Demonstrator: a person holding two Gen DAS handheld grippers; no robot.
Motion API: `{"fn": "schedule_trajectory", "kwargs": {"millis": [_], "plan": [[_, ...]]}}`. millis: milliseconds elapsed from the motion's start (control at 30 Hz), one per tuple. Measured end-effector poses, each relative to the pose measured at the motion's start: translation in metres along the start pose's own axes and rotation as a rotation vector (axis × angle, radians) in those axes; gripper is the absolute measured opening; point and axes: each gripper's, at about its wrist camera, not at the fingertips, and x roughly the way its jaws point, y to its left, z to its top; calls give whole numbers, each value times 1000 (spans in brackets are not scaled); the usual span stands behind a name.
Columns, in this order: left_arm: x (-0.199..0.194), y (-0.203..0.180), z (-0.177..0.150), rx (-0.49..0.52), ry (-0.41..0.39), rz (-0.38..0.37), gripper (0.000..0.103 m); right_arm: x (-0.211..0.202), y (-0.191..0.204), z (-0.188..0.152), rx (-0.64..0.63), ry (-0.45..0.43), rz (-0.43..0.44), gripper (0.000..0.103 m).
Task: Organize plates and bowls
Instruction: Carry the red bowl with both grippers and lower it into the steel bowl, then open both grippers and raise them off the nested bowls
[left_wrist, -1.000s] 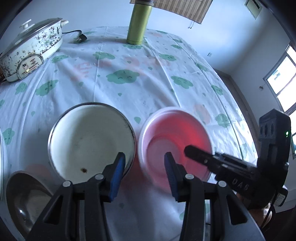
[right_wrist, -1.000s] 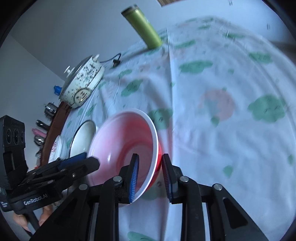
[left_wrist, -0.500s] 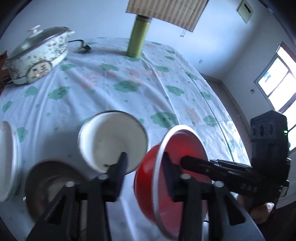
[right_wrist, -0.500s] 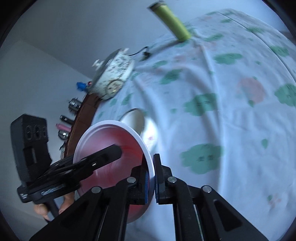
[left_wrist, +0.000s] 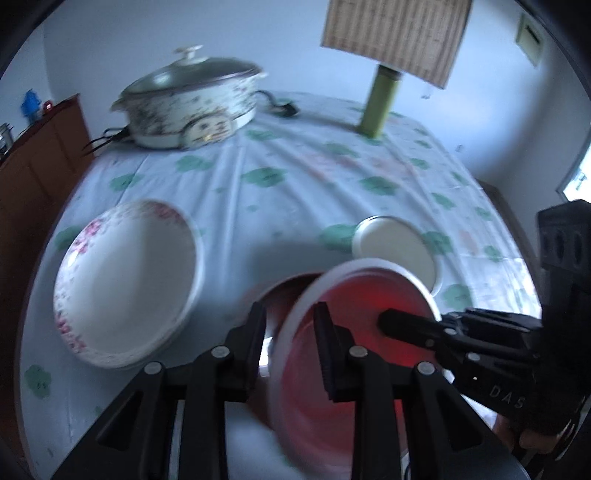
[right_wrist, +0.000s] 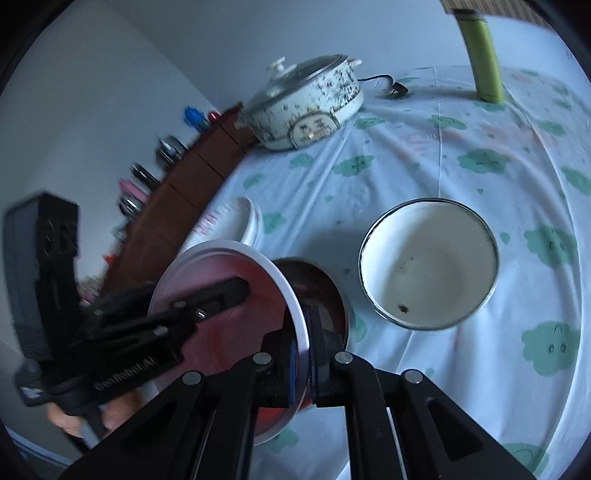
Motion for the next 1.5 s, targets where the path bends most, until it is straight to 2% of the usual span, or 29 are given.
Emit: {"fn": "schedule_trajectory", "kwargs": {"millis": [33, 100, 200, 267, 333, 467, 633, 700, 733, 900, 1033, 1133, 1200, 1333, 1500], "plan": [[4, 5, -1, -4, 5, 4, 26, 6, 2, -1, -16, 6, -36, 6], [8, 9, -2, -3, 7, 17, 33, 15, 2, -3, -34, 20, -73, 6], [13, 10, -3, 6, -17, 70, 44, 20, 2, -4, -63, 24, -89, 7], [13, 8, -4, 18, -31, 98, 46, 22, 6, -4, -91, 20, -108, 8], [12, 10, -4, 19, -35, 102, 46, 26, 9, -4, -112, 29, -128, 8], [6, 18, -2, -2, -51, 110, 59, 32, 12, -4, -133, 42, -135, 10], [0, 24, 2, -26, -71, 117, 59, 23, 13, -3, -136, 0, -130, 21], [1, 25, 3, -34, -67, 119, 59, 19, 13, -4, -138, -15, -118, 40], [1, 25, 3, -40, -68, 115, 59, 18, 13, -4, -131, -21, -103, 42], [1, 22, 7, -56, -82, 99, 59, -4, 14, 0, -130, -132, -118, 42], [5, 8, 12, -48, -86, 73, 59, -27, -2, 4, -78, -234, -57, 43], [12, -5, 15, -30, -80, 61, 59, -35, -17, 5, -40, -295, -112, 44], [18, -11, 18, -26, -71, 49, 59, -39, -29, 5, -10, -317, -151, 44], [27, -19, 23, -28, -57, 38, 59, -42, -50, 8, 53, -323, -134, 44], [30, -28, 28, -15, -57, 37, 59, -49, -55, 6, 71, -354, -137, 44]]}}
